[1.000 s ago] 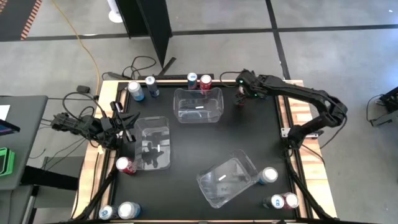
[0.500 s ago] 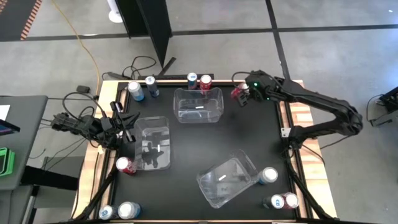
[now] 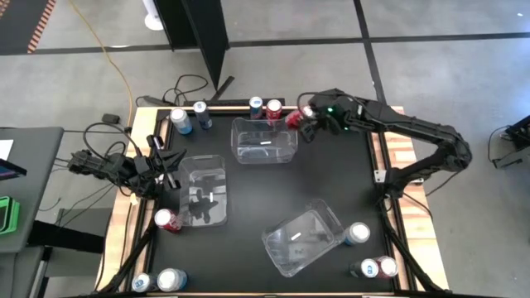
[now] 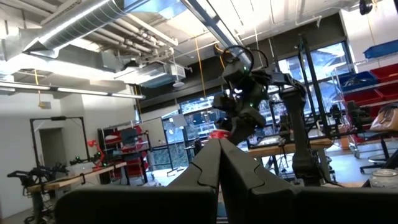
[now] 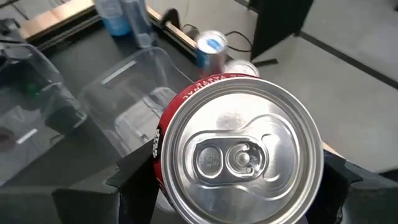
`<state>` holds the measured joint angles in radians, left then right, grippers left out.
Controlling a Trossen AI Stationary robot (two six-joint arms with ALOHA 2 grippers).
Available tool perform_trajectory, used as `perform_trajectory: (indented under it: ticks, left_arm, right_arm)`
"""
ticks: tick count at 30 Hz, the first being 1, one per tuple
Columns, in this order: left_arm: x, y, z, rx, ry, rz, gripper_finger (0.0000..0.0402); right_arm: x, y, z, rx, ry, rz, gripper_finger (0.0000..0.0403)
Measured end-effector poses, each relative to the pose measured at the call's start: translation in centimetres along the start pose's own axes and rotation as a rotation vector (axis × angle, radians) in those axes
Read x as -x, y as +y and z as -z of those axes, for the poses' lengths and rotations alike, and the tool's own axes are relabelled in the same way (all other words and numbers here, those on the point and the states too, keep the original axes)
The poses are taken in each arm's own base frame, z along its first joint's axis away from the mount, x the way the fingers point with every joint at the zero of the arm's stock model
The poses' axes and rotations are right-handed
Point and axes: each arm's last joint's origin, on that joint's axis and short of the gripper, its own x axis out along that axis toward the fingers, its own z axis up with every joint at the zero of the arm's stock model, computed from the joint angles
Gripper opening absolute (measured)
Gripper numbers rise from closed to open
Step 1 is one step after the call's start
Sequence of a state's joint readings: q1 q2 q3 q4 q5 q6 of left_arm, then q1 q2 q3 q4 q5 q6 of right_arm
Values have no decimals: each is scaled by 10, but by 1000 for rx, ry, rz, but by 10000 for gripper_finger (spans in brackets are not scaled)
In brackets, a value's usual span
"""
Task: Sort soda cans
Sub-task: Put the red soda can into the top transparent bin
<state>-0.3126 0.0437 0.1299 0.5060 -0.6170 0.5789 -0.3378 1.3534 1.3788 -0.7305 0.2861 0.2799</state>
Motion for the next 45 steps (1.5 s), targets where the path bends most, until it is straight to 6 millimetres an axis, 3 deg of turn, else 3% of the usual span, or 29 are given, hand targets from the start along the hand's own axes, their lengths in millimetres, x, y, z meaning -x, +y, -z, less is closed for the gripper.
perform_trajectory:
  ticks: [9, 16, 27, 45]
  left_arm:
    - [0, 0, 0, 0, 0, 0, 0]
    - [0, 0, 0, 0, 0, 0, 0]
    - [0, 0, 0, -1, 1, 1, 0]
    - [0, 0, 0, -2, 2, 1, 0]
  right_arm:
    - [-43, 19, -22, 90, 109, -17, 313]
    - [-78, 26, -23, 109, 177, -29, 313]
    - [-97, 24, -24, 117, 198, -14, 313]
    - [-178, 11, 10, 113, 407, 74, 313]
